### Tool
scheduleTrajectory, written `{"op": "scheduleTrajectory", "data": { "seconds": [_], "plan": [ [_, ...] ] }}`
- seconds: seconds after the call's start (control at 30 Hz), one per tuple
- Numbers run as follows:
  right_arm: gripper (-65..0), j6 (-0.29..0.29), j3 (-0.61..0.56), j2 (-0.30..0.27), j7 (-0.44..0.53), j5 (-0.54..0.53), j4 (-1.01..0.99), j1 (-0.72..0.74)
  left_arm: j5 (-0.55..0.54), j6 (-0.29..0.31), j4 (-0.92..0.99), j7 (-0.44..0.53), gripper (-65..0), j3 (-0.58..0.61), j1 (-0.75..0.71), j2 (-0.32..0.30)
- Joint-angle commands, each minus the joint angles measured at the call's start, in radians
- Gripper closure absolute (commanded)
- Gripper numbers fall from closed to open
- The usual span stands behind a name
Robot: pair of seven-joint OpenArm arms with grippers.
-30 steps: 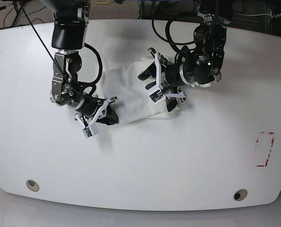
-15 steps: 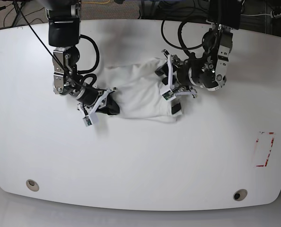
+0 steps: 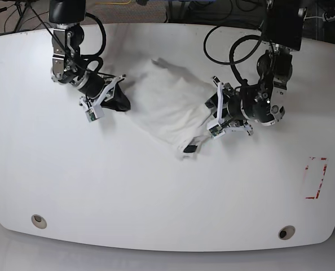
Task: Layout the t-shirt on the table in an organized manner, then fold the t-shirt properly
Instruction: 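Rotate and flatten the folded shirt with both grippers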
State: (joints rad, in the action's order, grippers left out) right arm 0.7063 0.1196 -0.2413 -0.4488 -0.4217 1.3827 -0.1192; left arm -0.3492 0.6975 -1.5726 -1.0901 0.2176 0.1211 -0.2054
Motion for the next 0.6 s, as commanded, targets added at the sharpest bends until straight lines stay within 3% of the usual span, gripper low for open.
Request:
{"op": "scheduleTrajectory", "data": {
  "seconds": [0.0, 0.33, 0.57],
  "plan": [
    [-6.7, -0.008, 0.012, 0.01, -0.014, 0.027, 0.05, -0.023, -0.009, 0.001, 0.025, 0.012, -20.6, 0.019, 0.058, 0.002],
    [-6.7, -0.008, 0.019, 0.035, -0.02, 0.028, 0.2, -0.122, -0.009, 0.001, 0.134, 0.078, -20.4, 0.115, 0.182, 0.005],
    [-6.7, -0.008, 0.022, 0.038, -0.137, 0.028, 0.352, -0.136, -0.015, 0.001, 0.093, 0.098, -20.4, 0.113, 0.243, -0.001]
  ]
}}
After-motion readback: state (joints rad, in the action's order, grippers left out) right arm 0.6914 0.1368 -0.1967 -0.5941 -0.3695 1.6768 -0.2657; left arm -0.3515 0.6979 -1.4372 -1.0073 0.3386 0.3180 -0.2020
